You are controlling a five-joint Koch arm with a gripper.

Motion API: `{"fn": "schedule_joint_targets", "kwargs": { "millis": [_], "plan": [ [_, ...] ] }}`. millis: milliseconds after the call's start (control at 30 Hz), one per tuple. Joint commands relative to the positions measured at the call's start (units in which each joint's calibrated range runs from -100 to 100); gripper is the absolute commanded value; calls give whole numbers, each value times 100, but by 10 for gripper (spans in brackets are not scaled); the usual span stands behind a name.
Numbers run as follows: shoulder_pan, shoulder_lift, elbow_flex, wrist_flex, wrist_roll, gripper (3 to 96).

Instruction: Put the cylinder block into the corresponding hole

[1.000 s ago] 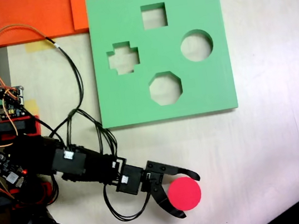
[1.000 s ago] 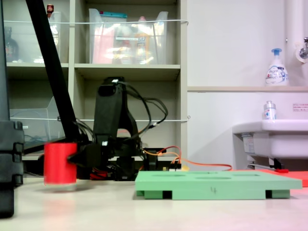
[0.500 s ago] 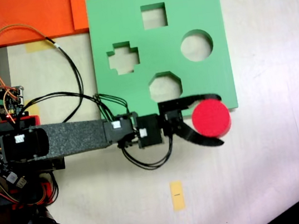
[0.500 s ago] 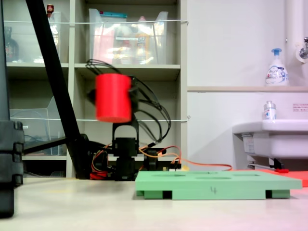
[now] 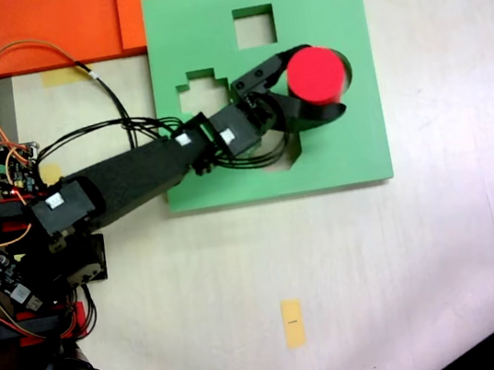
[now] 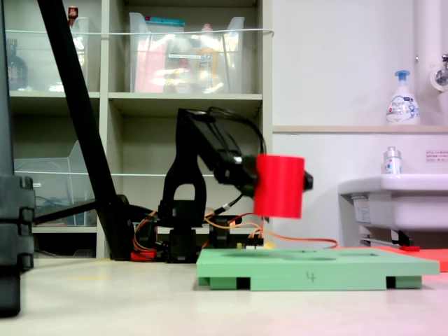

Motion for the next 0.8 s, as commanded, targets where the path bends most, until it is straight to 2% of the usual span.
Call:
{"fn": "schedule_joint_targets", "kwargs": {
  "millis": [33, 333, 800],
  "plan": [
    [88, 494, 758, 188, -78, 366],
    [142, 1988, 1606, 255, -93, 367],
    [190, 3092, 2045, 294, -93, 368]
  ]
}}
